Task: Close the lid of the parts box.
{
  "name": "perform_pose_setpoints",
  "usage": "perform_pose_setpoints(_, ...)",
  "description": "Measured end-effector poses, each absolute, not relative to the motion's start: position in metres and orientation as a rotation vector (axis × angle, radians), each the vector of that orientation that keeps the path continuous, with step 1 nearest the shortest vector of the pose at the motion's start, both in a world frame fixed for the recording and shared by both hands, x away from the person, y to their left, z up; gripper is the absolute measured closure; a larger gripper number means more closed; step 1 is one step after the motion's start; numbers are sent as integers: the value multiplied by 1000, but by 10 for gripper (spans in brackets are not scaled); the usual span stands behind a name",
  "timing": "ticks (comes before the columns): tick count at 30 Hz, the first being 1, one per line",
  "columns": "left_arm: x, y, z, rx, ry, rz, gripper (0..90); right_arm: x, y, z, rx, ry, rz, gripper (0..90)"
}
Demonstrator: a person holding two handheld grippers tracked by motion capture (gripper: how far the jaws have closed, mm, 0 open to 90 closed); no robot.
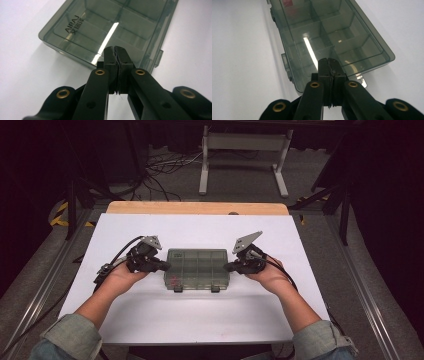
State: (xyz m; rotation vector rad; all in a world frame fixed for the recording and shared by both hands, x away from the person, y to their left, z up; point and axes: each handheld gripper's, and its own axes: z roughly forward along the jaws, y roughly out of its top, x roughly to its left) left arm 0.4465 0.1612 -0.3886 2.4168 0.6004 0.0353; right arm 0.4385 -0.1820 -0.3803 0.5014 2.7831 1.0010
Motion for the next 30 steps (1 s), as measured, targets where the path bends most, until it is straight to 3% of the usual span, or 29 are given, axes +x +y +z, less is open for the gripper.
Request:
perform_pose_setpoints(19, 439, 152, -394, 2558, 532, 21, 886, 434, -173, -388, 469, 2886, 877, 900)
perform_pose_setpoints(30, 437, 153, -396, 2536, 536, 3, 889, 430, -172, -392, 456, 2880, 847, 900)
